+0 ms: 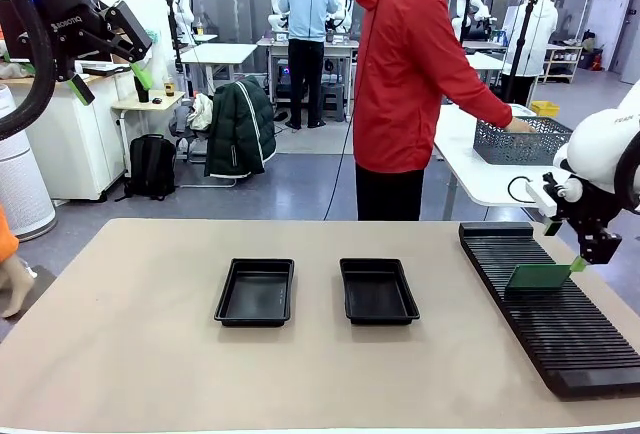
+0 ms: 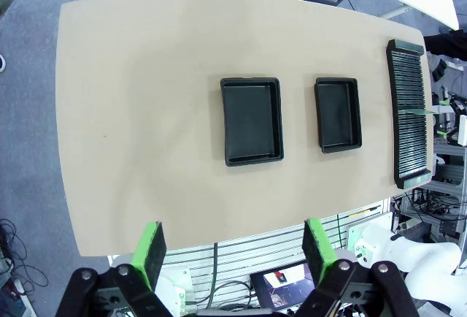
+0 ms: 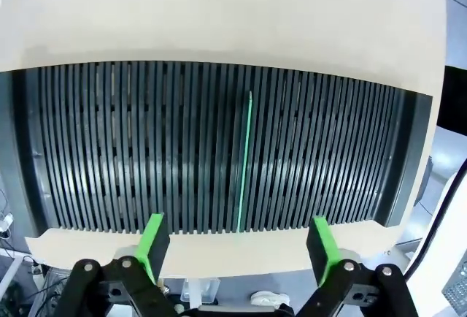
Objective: Inspect and transfer BCBs to ESD trays.
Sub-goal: Pick up the Blank PCB from the PCB Rack and place it in the left ESD tray.
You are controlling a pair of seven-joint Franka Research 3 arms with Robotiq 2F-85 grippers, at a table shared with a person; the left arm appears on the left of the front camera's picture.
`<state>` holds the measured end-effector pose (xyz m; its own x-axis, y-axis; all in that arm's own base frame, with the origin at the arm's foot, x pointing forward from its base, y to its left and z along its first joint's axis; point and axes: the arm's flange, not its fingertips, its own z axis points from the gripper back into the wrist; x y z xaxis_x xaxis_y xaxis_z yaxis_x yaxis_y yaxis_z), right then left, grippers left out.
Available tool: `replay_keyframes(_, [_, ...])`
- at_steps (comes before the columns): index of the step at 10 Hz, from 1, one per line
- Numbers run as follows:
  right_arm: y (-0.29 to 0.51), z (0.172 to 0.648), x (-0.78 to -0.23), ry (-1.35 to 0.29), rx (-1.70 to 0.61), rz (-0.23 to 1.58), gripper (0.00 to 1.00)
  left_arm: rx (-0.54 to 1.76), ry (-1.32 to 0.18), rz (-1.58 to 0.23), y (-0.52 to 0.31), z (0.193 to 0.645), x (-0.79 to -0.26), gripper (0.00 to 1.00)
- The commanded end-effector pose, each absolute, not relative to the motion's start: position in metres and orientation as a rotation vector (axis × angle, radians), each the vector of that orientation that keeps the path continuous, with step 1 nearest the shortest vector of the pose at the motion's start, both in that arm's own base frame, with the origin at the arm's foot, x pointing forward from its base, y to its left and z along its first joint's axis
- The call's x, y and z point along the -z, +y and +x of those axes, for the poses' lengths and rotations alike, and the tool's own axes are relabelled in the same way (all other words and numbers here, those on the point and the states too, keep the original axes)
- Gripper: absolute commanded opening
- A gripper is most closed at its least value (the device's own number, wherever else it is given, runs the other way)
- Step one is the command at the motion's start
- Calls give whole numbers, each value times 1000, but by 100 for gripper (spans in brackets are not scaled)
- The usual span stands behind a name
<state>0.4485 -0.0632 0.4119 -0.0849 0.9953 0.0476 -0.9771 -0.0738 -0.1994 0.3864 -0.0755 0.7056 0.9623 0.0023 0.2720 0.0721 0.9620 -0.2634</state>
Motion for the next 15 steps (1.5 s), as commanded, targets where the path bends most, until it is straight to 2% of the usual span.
replay_keyframes(1, [-71, 462, -394, -248, -1674, -106, 100, 32, -275, -278, -74, 385, -705, 100])
replay_keyframes(12, [-72, 476, -350, -230, -1632, -65, 100, 32, -275, -278, -74, 385, -705, 100])
replay_keyframes(15, [-71, 474, -358, -197, -1636, -50, 100, 32, -275, -278, -74, 385, -705, 100])
